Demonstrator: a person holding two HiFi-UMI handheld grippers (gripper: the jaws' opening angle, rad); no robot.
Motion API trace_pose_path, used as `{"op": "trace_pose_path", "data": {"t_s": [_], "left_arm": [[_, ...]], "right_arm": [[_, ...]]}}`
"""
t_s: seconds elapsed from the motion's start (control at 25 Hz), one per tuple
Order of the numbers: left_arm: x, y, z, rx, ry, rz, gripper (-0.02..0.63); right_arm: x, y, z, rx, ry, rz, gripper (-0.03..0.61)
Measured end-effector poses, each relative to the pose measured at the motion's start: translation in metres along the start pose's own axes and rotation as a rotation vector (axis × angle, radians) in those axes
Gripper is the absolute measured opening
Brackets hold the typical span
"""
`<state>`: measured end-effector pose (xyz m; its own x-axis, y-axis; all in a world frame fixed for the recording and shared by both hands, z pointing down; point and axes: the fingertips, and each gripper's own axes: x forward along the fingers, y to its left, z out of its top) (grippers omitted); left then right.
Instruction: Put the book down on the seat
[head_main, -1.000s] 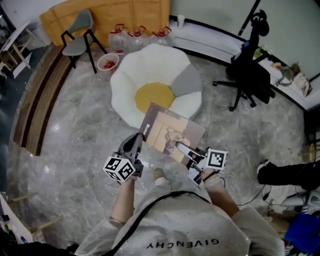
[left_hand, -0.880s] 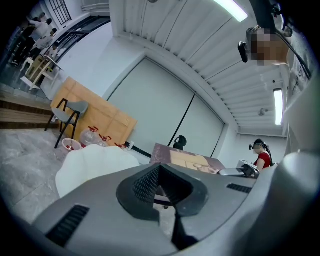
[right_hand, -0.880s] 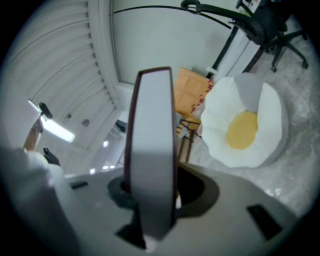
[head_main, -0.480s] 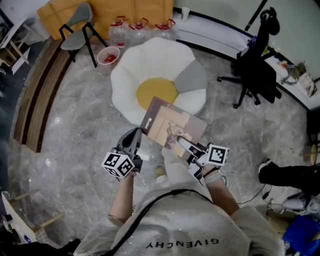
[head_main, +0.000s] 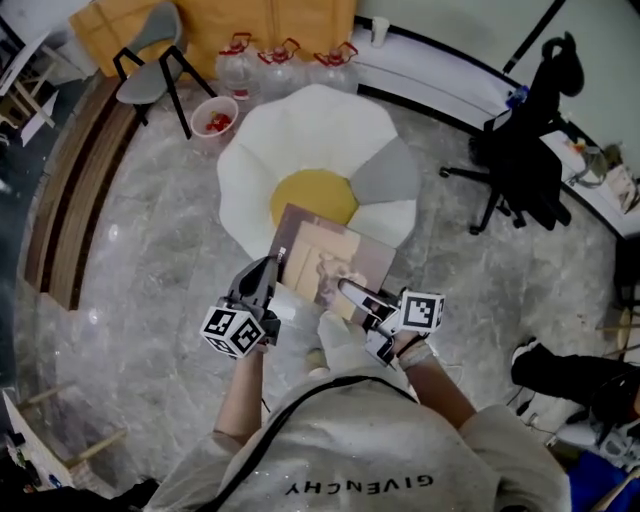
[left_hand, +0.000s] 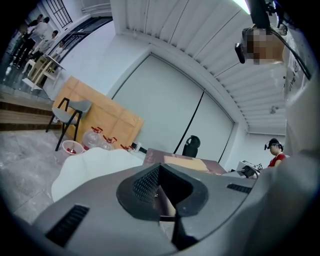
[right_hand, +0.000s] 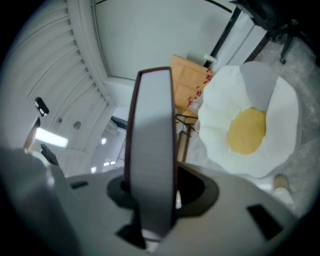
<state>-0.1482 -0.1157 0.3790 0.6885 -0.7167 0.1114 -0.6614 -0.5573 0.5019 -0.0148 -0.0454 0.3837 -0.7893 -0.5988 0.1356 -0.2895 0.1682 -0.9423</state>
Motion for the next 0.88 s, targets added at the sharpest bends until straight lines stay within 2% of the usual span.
{"op": "trace_pose_path", "data": {"t_s": [0.2, 0.52, 0.88], "left_arm": [[0.03, 0.017, -0.004, -0.026, 0.026, 0.016, 0.021], [0.077, 0.044, -0.017, -0.062, 0.059, 0.053, 0.021], [0.085, 0.076, -0.036, -0.114, 0.078, 0.111, 0.021]], "right_arm": [[0.013, -0.022, 0.024, 0.012, 0.039, -0.033, 0.153], [0.028, -0.062, 0.06, 0.067, 0.051, -0.032, 0.153], [0.037, -0.103, 0.072, 0.088, 0.057, -0.068, 0.153]]}}
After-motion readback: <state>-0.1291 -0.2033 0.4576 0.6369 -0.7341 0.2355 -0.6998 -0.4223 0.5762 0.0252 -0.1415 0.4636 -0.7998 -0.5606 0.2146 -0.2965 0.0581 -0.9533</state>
